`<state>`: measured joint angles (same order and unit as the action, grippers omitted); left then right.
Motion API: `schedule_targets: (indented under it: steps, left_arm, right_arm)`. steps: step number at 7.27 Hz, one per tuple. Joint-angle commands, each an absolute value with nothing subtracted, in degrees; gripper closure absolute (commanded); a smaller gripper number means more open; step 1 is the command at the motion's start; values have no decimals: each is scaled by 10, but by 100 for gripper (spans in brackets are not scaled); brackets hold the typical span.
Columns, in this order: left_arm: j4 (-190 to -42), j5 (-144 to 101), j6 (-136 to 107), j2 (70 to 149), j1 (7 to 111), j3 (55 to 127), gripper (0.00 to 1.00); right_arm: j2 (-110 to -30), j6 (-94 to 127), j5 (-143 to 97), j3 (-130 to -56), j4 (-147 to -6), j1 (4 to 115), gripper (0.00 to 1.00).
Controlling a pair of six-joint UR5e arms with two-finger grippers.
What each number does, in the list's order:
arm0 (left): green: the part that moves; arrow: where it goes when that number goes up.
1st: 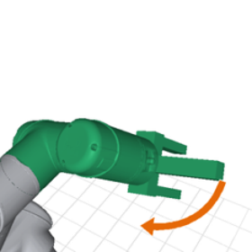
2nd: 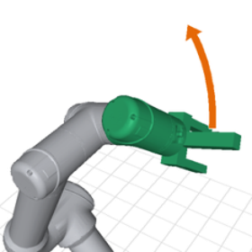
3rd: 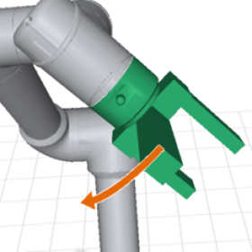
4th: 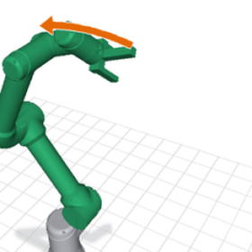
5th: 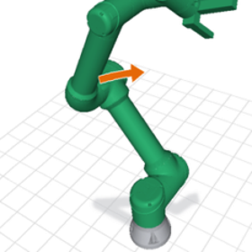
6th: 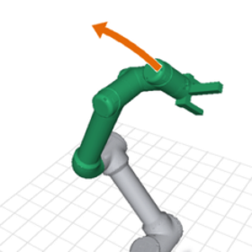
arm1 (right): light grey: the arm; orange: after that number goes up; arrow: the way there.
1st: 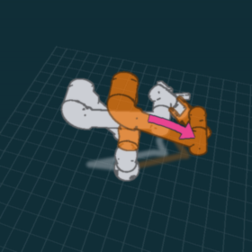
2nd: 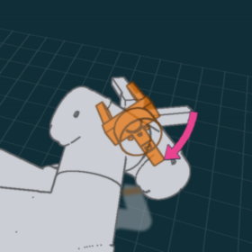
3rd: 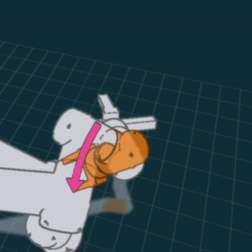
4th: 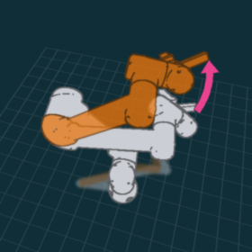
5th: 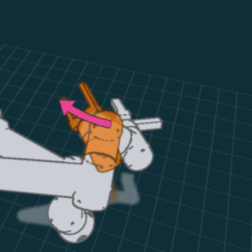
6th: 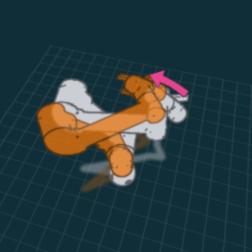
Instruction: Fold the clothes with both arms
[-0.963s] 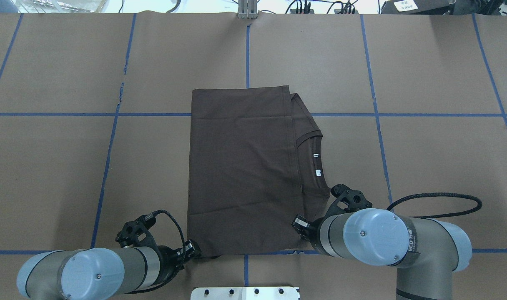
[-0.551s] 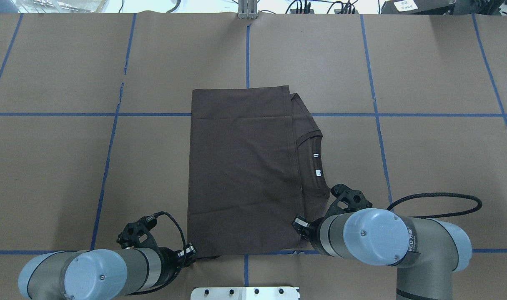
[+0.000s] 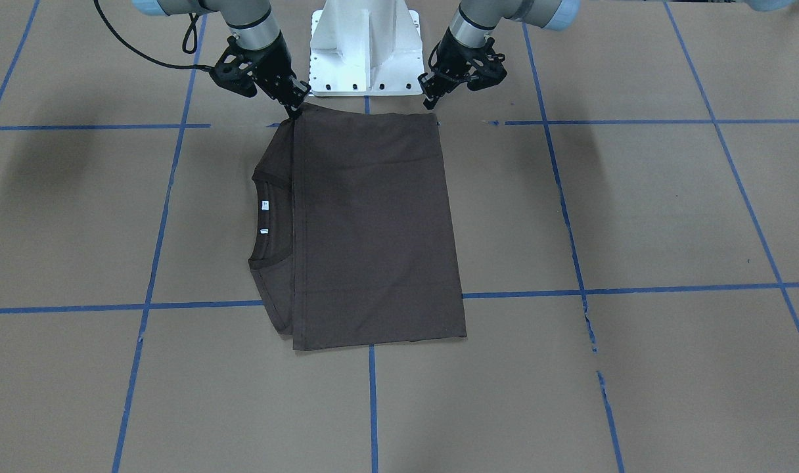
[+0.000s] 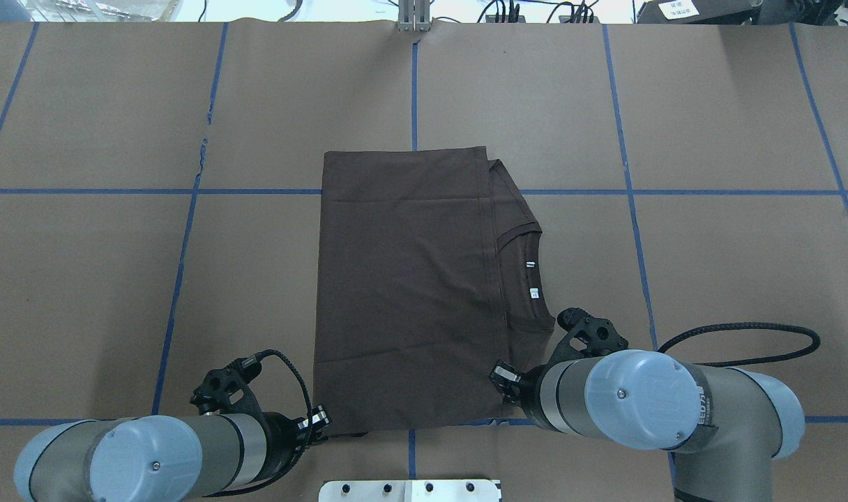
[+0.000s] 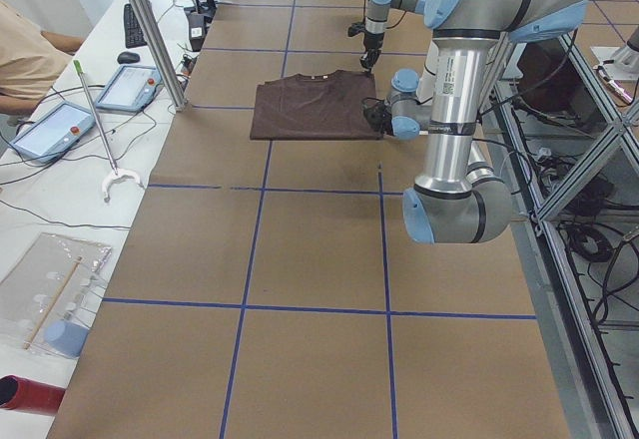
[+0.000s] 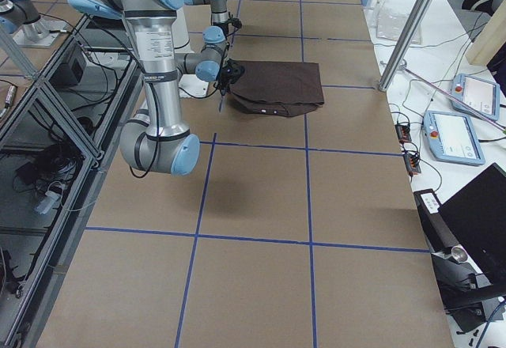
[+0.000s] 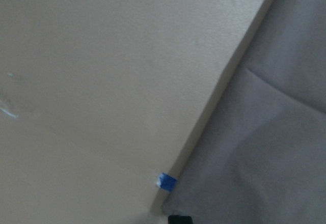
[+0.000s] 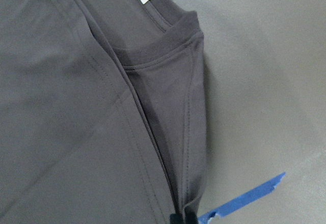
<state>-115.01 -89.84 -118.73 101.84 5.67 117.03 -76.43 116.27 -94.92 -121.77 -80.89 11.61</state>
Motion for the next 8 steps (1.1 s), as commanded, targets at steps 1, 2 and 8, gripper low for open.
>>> schedule_targets:
  steps: [1,2,8]
  left_arm:
    - [-1086,-899,-1189,1022,55,1214,100]
    - [-1085,-898,-1187,1023,54,1202,100]
    - [-1093,-896,-1187,1057,54,1133,46]
  right_arm:
    - [-783,1164,-949,-1252,-813,104,100]
    - [-784,1164,-949,-1250,-813,104,100]
    - [-784,1164,-947,-1249,-813,101,100]
